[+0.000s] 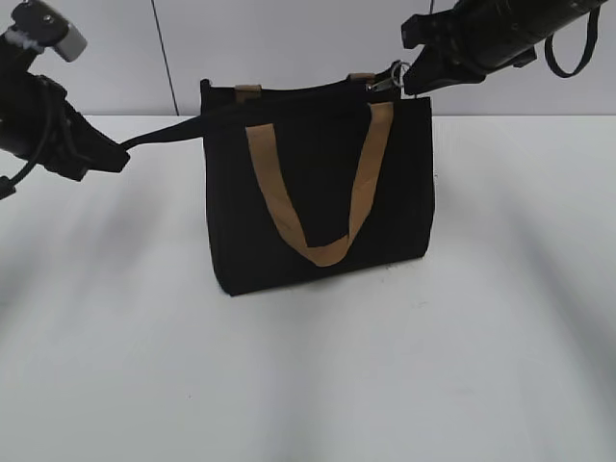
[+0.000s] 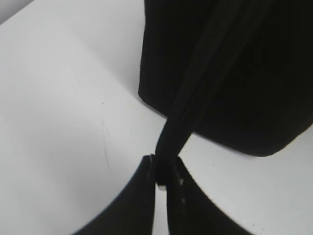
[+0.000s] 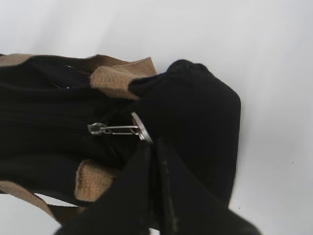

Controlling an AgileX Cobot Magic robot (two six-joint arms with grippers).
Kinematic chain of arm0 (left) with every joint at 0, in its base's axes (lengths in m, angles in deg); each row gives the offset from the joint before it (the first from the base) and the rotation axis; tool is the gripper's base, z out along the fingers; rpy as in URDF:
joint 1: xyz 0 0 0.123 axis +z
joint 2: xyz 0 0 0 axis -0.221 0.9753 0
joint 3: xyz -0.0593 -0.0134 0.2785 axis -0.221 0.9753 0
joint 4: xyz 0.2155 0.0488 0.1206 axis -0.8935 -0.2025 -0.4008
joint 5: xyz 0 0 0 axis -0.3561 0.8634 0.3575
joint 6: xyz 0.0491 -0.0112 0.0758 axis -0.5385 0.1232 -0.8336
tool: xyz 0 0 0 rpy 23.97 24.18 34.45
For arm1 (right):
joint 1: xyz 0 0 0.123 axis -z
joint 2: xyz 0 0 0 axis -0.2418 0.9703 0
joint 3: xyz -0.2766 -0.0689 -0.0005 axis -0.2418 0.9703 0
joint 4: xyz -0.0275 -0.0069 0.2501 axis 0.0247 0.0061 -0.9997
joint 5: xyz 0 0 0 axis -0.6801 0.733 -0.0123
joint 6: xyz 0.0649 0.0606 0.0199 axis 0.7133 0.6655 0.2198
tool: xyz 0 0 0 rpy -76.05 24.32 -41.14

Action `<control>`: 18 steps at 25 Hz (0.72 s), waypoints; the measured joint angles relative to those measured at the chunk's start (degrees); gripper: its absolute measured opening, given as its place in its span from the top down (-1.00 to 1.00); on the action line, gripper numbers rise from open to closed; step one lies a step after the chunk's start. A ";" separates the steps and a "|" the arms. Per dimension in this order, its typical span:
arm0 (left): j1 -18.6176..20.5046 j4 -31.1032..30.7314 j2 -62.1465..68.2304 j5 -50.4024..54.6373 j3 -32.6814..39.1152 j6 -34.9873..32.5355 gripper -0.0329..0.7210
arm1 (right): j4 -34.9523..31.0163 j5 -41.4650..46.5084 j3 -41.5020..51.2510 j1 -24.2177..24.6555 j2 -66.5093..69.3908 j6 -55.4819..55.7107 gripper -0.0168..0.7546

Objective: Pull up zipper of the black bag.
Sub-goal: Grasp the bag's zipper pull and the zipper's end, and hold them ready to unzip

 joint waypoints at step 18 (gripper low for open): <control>0.48 2.69 0.00 1.09 0.00 1.80 -0.38 | 1.67 3.03 -0.11 1.76 -5.17 -4.97 -0.27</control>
